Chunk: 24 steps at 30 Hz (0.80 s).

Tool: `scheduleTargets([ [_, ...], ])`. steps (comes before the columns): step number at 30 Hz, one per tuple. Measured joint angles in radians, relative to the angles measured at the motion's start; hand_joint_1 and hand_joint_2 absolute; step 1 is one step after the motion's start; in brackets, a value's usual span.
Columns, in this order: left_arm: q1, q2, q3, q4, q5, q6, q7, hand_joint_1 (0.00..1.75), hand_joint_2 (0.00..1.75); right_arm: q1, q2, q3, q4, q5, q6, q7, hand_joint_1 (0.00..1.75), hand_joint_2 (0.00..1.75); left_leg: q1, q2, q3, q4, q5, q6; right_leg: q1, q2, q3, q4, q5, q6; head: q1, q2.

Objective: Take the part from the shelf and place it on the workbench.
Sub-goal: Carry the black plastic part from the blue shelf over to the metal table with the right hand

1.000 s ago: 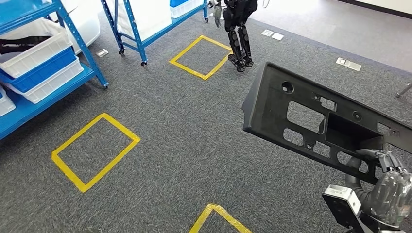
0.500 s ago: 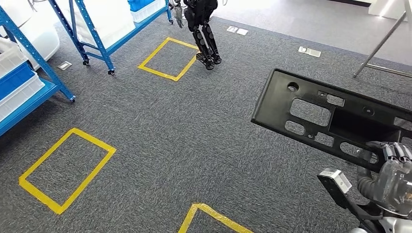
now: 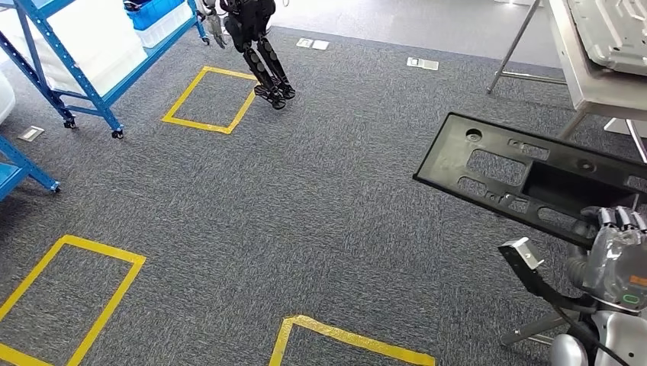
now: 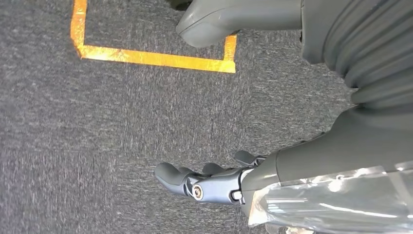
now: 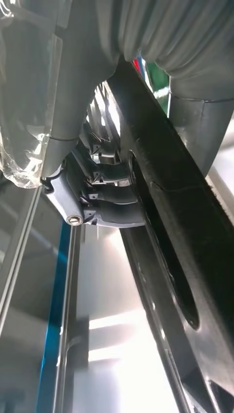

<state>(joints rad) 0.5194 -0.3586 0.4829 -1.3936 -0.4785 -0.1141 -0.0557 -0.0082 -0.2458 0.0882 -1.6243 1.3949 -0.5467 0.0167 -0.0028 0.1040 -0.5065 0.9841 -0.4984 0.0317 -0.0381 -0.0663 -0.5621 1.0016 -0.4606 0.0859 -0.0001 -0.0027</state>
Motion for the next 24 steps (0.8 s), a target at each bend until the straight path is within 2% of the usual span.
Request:
scheduleTargets([
  [2,0.003,0.001,0.0,-0.007,0.004,0.0,0.004,0.0,1.75,-0.015,-0.009,-0.015,0.028,0.002,0.002,0.009,1.75,1.75,-0.001,0.015,0.001,0.003,-0.004,-0.007,0.005,0.017,-0.005,-0.002,0.003,-0.021,-0.003,0.0],
  [3,0.004,0.001,0.0,-0.01,0.006,0.0,0.005,0.0,1.75,-0.022,-0.013,-0.023,0.042,0.004,0.001,0.011,1.75,1.75,0.002,0.011,0.001,0.005,-0.007,-0.012,0.002,0.026,-0.007,-0.002,0.005,-0.029,-0.004,0.0],
  [5,0.006,0.001,0.0,-0.014,0.008,-0.001,0.007,0.0,1.75,-0.039,-0.02,-0.037,0.067,0.006,0.0,0.017,1.75,1.75,0.009,-0.034,-0.016,0.047,-0.043,-0.021,-0.002,0.047,-0.012,-0.003,0.011,-0.045,-0.005,0.0],
  [7,0.011,0.002,-0.001,-0.017,0.008,-0.004,0.008,0.0,1.75,-0.069,-0.023,-0.047,0.103,0.015,-0.004,0.03,1.75,1.75,0.012,-0.087,-0.07,0.167,-0.114,-0.022,0.001,0.069,-0.018,-0.003,0.016,-0.058,-0.008,0.0],
  [8,0.012,0.002,-0.001,-0.017,0.008,-0.006,0.009,0.0,1.75,-0.086,-0.026,-0.054,0.131,0.021,-0.008,0.037,1.75,1.75,0.011,-0.098,-0.103,0.236,-0.143,-0.019,0.005,0.082,-0.021,-0.003,0.018,-0.063,-0.008,0.0],
  [9,0.013,0.002,-0.001,-0.017,0.008,-0.008,0.009,0.0,1.75,-0.1,-0.03,-0.061,0.158,0.025,-0.012,0.041,1.75,1.75,0.011,-0.102,-0.129,0.286,-0.158,-0.016,0.009,0.094,-0.024,-0.003,0.02,-0.066,-0.009,0.0],
  [10,0.013,0.002,-0.001,-0.017,0.009,-0.009,0.01,0.0,1.75,-0.112,-0.035,-0.069,0.186,0.027,-0.016,0.045,1.75,1.75,0.011,-0.105,-0.139,0.301,-0.152,-0.011,0.012,0.106,-0.025,-0.003,0.022,-0.068,-0.009,0.0],
  [11,0.013,0.003,0.0,-0.017,0.008,-0.01,0.01,0.0,1.75,-0.123,-0.039,-0.077,0.212,0.029,-0.021,0.048,1.75,1.75,0.011,-0.107,-0.131,0.278,-0.127,-0.005,0.014,0.119,-0.026,-0.002,0.023,-0.068,-0.008,0.0],
  [12,0.012,0.003,0.002,-0.017,0.006,-0.011,0.011,0.0,1.75,-0.137,-0.043,-0.084,0.236,0.032,-0.027,0.052,1.75,1.75,0.01,-0.115,-0.106,0.224,-0.09,0.002,0.016,0.132,-0.026,-0.002,0.025,-0.068,-0.009,0.0],
  [13,0.01,0.003,0.005,-0.017,0.001,-0.014,0.01,0.0,1.75,-0.152,-0.047,-0.09,0.264,0.037,-0.034,0.058,1.75,1.75,0.009,-0.133,-0.074,0.155,-0.052,0.01,0.016,0.145,-0.026,-0.002,0.027,-0.067,-0.009,0.0],
  [14,0.008,0.004,0.009,-0.017,-0.006,-0.017,0.009,0.0,1.75,-0.168,-0.051,-0.095,0.29,0.042,-0.043,0.064,1.75,1.75,0.008,-0.152,-0.046,0.096,-0.026,0.016,0.017,0.156,-0.027,-0.001,0.029,-0.065,-0.009,0.0],
  [15,0.006,0.004,0.014,-0.017,-0.014,-0.021,0.008,0.0,1.75,-0.182,-0.054,-0.099,0.312,0.048,-0.051,0.069,1.75,1.75,0.007,-0.169,-0.027,0.054,-0.011,0.02,0.019,0.165,-0.029,-0.001,0.031,-0.063,-0.008,0.0],
  [16,0.004,0.004,0.02,-0.016,-0.023,-0.024,0.006,0.0,1.75,-0.194,-0.057,-0.102,0.334,0.051,-0.06,0.073,1.75,1.75,0.005,-0.178,-0.019,0.034,-0.007,0.022,0.019,0.173,-0.032,0.0,0.034,-0.059,-0.008,0.0],
  [19,-0.009,0.004,0.038,-0.015,-0.051,-0.039,-0.004,0.0,1.75,-0.22,-0.073,-0.119,0.395,0.063,-0.078,0.083,1.75,1.75,-0.003,-0.154,-0.018,0.022,-0.002,0.027,0.016,0.198,-0.045,-0.004,0.044,-0.041,-0.009,0.0],
  [20,-0.018,0.004,0.047,-0.014,-0.061,-0.047,-0.009,0.0,1.75,-0.227,-0.08,-0.126,0.416,0.068,-0.081,0.088,1.75,1.75,-0.004,-0.143,-0.016,0.012,0.006,0.03,0.016,0.189,-0.052,0.001,0.044,-0.037,-0.008,0.0],
  [21,-0.026,0.004,0.056,-0.012,-0.07,-0.054,-0.015,0.0,1.75,-0.236,-0.086,-0.132,0.435,0.073,-0.083,0.092,1.75,1.75,-0.004,-0.132,-0.014,0.002,0.014,0.036,0.017,0.168,-0.064,0.018,0.035,-0.037,-0.006,0.0],
  [23,-0.039,0.003,0.075,-0.006,-0.084,-0.065,-0.024,0.0,1.75,-0.259,-0.093,-0.141,0.473,0.081,-0.088,0.098,1.75,1.75,-0.005,-0.105,-0.013,-0.011,0.025,0.042,0.018,0.109,-0.113,0.114,-0.013,-0.042,-0.002,0.0],
  [24,-0.044,0.003,0.084,-0.002,-0.088,-0.069,-0.027,0.0,1.75,-0.269,-0.094,-0.143,0.49,0.084,-0.091,0.101,1.75,1.75,-0.006,-0.092,-0.015,-0.011,0.026,0.044,0.018,0.093,-0.143,0.18,-0.042,-0.042,0.001,0.0],
])
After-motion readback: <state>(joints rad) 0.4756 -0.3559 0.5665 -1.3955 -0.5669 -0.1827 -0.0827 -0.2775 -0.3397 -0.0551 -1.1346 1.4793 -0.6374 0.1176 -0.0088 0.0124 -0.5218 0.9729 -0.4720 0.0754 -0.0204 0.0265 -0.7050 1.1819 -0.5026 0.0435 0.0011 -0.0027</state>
